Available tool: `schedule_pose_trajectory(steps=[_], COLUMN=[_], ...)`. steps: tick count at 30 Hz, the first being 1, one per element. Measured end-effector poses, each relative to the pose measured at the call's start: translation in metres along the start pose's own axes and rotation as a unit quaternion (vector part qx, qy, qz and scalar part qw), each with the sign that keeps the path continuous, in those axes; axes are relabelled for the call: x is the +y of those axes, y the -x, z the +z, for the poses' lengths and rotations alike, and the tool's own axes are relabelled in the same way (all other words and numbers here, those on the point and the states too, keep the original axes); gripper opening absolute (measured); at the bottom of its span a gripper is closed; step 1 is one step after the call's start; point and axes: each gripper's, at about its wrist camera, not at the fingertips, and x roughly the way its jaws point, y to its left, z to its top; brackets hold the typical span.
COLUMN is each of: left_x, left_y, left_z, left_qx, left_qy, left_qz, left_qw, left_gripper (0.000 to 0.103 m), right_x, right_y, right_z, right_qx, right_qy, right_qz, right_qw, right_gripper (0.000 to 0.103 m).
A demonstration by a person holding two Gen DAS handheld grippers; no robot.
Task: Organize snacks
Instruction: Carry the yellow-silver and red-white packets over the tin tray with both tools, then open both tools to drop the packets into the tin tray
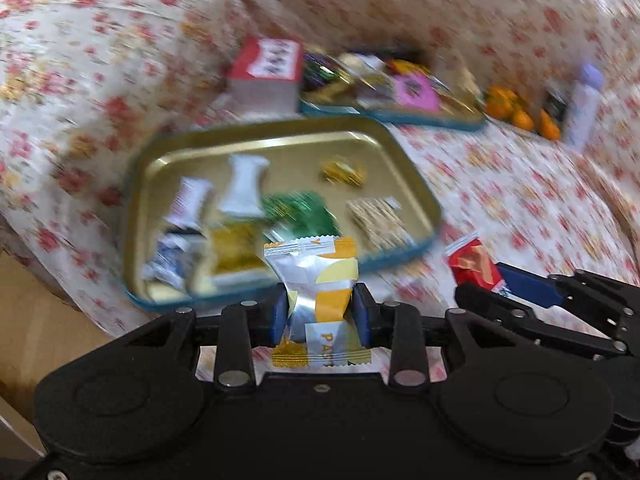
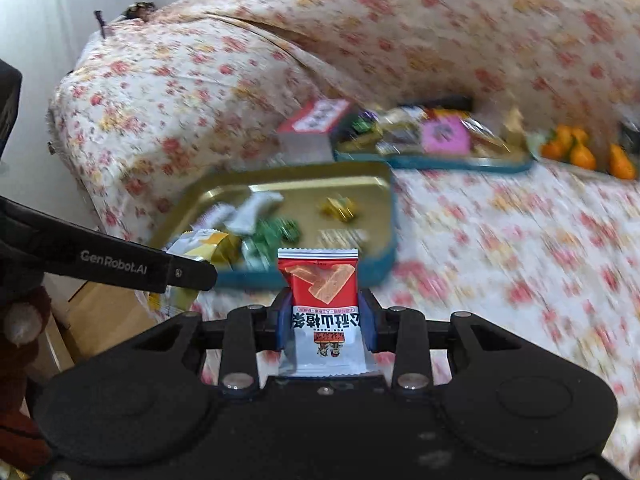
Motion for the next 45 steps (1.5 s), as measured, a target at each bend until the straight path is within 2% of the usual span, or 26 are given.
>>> schedule_pose_trajectory(steps=[8,15,22,29,40,43,45], left_x=[0.047,0.066,0.064,0.066,0.076,0.077,0.076], left_y=[-0.036,-0.063,-0.064,-0.064,-0.066,-0.065,-0.063], left_z=[0.050,0.060,0.059,0.056,0.053,0.052,0.052], left_qx=[-0.007,-0.001,-0.012,-0.011,0.002,0.004,0.003], left_qy=[0.044,0.069,0.039,0.037,0.064,0.067,0.067], left_qz=[0.053,0.068,0.084,0.071,0.066,0.062,0.063], left_qw=[0.9976,0.9953,0.9956,0.9968,0.9958,0.9958,0.9957], left_gripper=[0.042,0.042,0.042,0.045,0.047,0.047,0.047], right_x=[0.016,0.015,0.016,0.021,0.022,0.022,0.022], right_y=[-0.057,-0.091,-0.096,-0.102,-0.107,-0.106,-0.104], right_z=[0.061,0.084,0.081,0.076,0.074,0.073,0.073], right_qx=[-0.020,-0.022,-0.032,-0.039,-0.038,-0.047,-0.050], right_qy=[0.009,-0.001,-0.016,-0.006,-0.007,-0.011,-0.014], right_qz=[0.000,-0.035,-0.068,-0.107,-0.110,-0.104,-0.102], right_qw=[1.000,0.999,0.997,0.993,0.993,0.993,0.993], right_gripper=[0.036,0.036,0.036,0.037,0.037,0.040,0.050])
